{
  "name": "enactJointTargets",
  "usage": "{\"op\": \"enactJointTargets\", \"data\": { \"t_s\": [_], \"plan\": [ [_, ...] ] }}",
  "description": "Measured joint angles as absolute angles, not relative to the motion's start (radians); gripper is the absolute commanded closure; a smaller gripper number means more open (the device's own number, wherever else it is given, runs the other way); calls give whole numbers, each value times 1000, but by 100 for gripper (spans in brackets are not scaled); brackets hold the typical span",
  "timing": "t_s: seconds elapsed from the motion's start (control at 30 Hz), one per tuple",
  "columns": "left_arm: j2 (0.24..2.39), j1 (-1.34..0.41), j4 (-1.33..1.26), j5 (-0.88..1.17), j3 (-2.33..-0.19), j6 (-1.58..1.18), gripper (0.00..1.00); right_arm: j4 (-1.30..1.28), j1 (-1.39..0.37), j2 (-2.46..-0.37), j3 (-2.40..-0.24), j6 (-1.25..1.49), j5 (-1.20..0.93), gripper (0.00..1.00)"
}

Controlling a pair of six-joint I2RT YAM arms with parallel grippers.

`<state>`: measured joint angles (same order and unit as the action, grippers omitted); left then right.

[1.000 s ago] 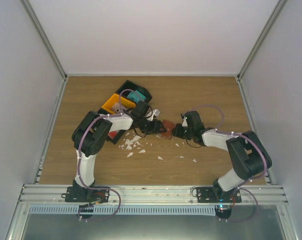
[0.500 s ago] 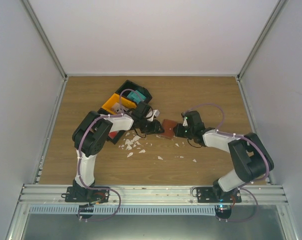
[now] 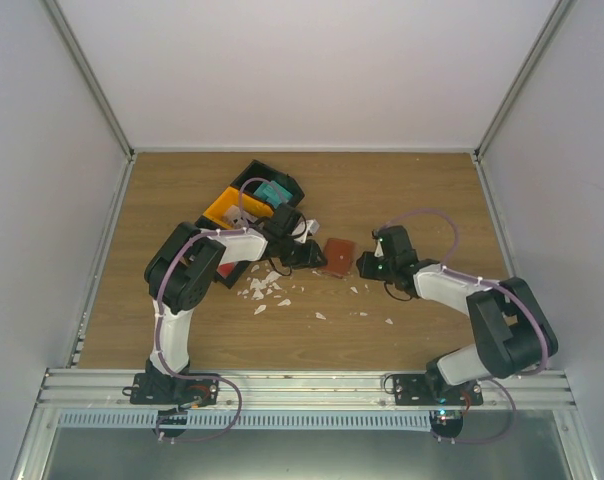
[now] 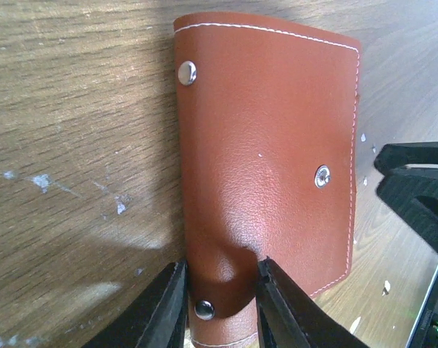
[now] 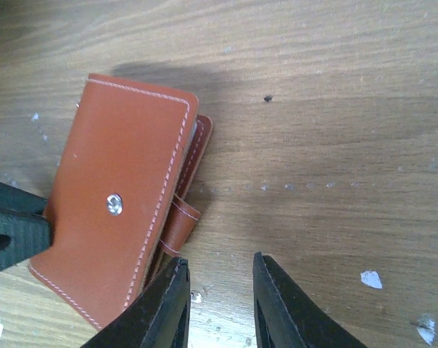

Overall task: Put the credit cards into the card holder
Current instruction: Close the card holder at the center of the board.

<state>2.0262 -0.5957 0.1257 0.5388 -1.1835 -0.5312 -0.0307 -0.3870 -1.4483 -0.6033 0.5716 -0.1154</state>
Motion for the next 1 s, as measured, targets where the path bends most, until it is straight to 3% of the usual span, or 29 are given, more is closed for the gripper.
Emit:
{"op": "enactJointTargets", "data": {
  "t_s": [0.13, 0.3, 0.5, 0.7, 1.0],
  "plan": [
    [2026, -596, 122, 550, -1184, -529, 60, -30, -393, -1499, -606, 541, -146, 73],
    [2025, -595, 115, 569, -1184, -525, 59, 16, -398, -1560, -623, 508, -212, 71],
    [2032, -593, 115, 580, -1184, -521, 69, 47, -407, -1605, -655, 497, -221, 71],
    [2037, -588, 118, 566, -1178, -514, 80, 31, -453, -1659, -721, 499, -72, 74],
    [2034, -587, 68, 551, -1148, -512, 82, 39, -495, -1688, -744, 544, 127, 76]
  ]
}}
